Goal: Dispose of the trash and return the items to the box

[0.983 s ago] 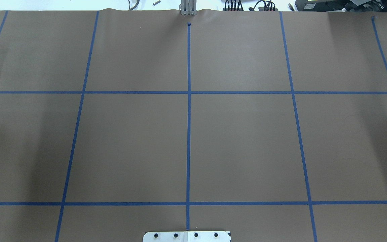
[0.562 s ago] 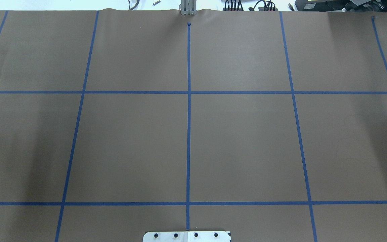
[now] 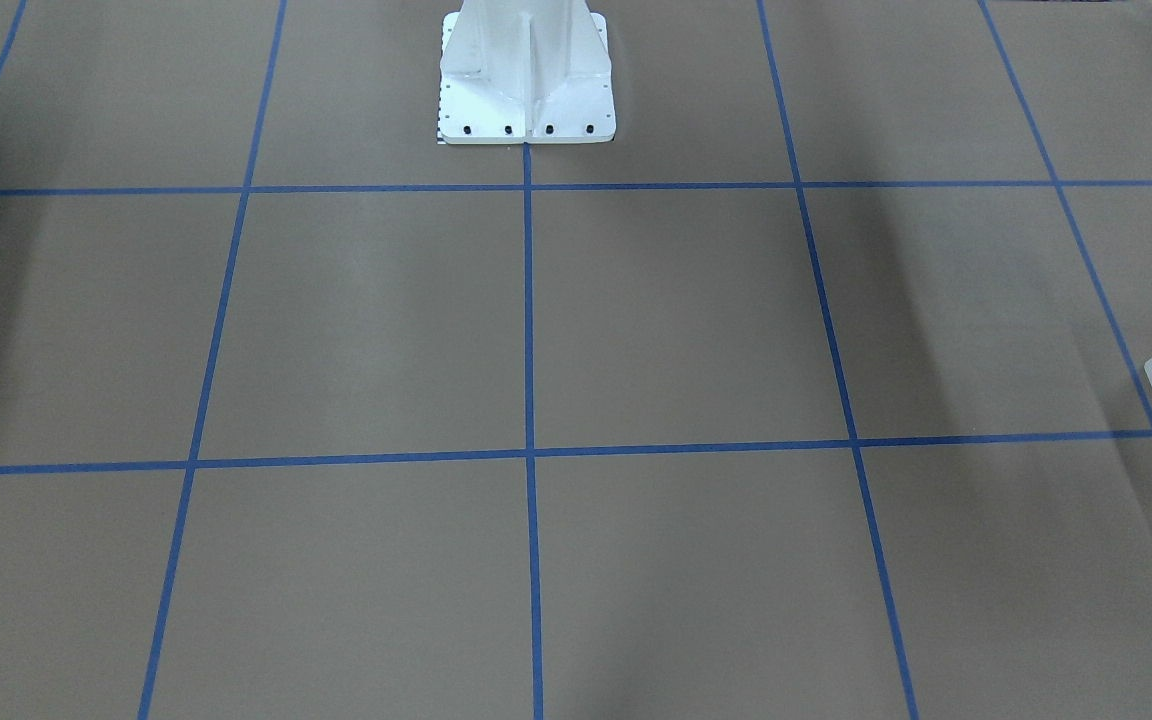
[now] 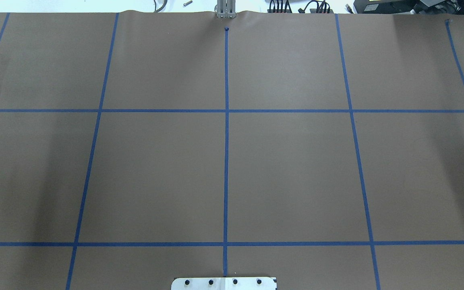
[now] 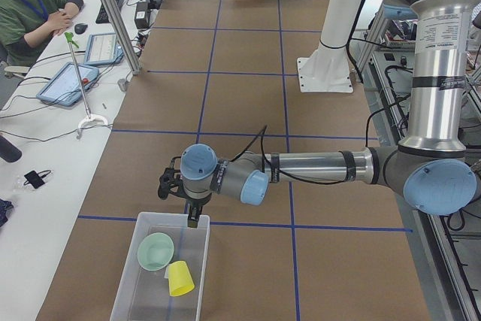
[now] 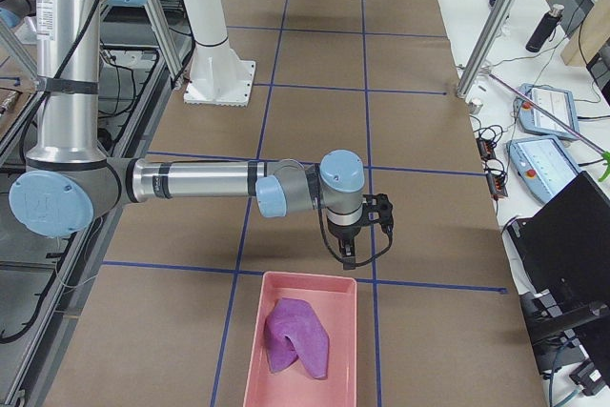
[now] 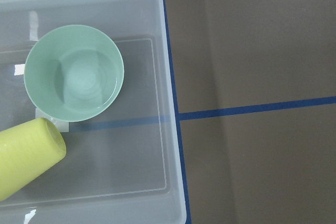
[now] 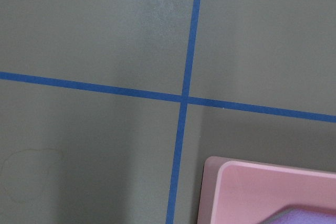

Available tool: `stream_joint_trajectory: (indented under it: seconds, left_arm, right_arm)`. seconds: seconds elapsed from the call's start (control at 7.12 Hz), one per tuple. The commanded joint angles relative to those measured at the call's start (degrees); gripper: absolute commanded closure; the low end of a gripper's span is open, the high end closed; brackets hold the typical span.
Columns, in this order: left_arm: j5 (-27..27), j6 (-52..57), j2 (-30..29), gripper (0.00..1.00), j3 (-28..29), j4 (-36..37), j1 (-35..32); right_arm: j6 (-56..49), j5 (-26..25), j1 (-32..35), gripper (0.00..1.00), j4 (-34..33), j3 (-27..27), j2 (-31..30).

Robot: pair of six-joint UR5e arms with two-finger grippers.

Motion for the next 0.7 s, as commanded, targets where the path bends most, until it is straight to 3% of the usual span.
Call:
stream_joint_trajectory:
  seconds: [0.0,0.56]
  left_arm:
    - [-0.13,-0.05,3.79,0.02,-4.35,0.42,-1.44]
    - [-0.04,0.03,4.17,0.02,-6.05,3.94,-1.53]
  right_arm:
    - [0.02,-0.02,-0.03,0.0,0.0,-0.26,-0.01]
    - [-0.07,-0.02,-0.03,0.0,0.0,-0.44,0.07]
